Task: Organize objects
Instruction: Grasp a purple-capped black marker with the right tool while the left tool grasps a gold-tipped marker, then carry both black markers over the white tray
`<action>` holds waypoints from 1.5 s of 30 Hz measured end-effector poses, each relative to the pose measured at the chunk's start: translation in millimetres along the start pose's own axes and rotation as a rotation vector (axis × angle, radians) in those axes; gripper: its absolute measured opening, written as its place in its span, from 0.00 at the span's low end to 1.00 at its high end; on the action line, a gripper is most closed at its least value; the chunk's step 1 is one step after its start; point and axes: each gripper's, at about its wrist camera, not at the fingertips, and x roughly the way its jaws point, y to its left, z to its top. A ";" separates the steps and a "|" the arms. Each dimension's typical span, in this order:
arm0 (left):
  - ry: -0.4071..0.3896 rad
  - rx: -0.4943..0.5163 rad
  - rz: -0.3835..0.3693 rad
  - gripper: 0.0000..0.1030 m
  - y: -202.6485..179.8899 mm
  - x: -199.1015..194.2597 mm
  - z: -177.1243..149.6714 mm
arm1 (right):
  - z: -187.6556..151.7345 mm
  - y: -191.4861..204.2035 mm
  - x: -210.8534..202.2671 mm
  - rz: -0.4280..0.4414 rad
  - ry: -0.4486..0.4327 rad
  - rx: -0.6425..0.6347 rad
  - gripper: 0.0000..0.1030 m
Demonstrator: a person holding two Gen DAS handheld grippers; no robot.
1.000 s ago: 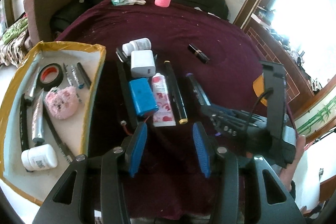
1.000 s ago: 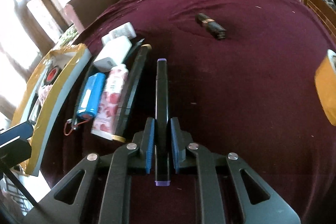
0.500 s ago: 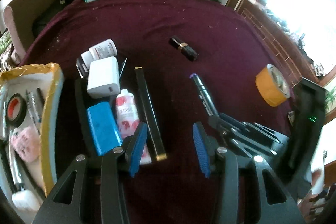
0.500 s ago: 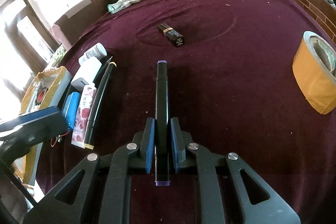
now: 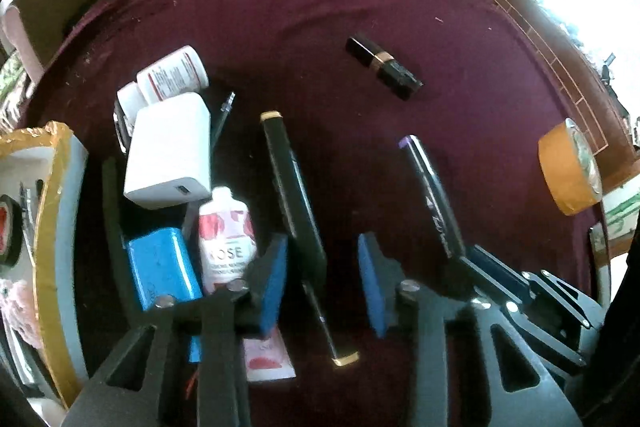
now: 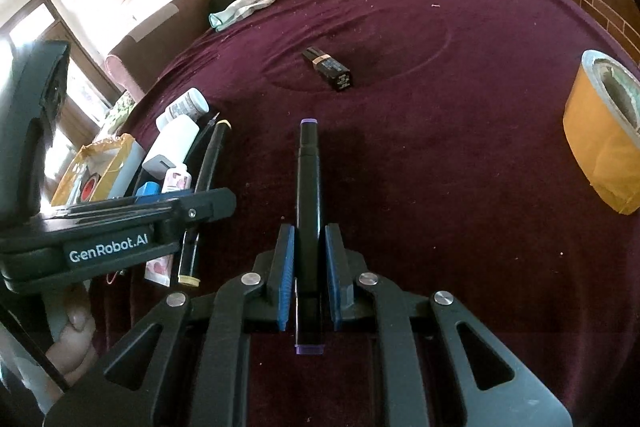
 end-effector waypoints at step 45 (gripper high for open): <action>-0.179 -0.055 -0.082 0.12 32.2 -94.6 -90.8 | -7.8 12.7 -23.9 -0.059 -0.132 -0.012 0.12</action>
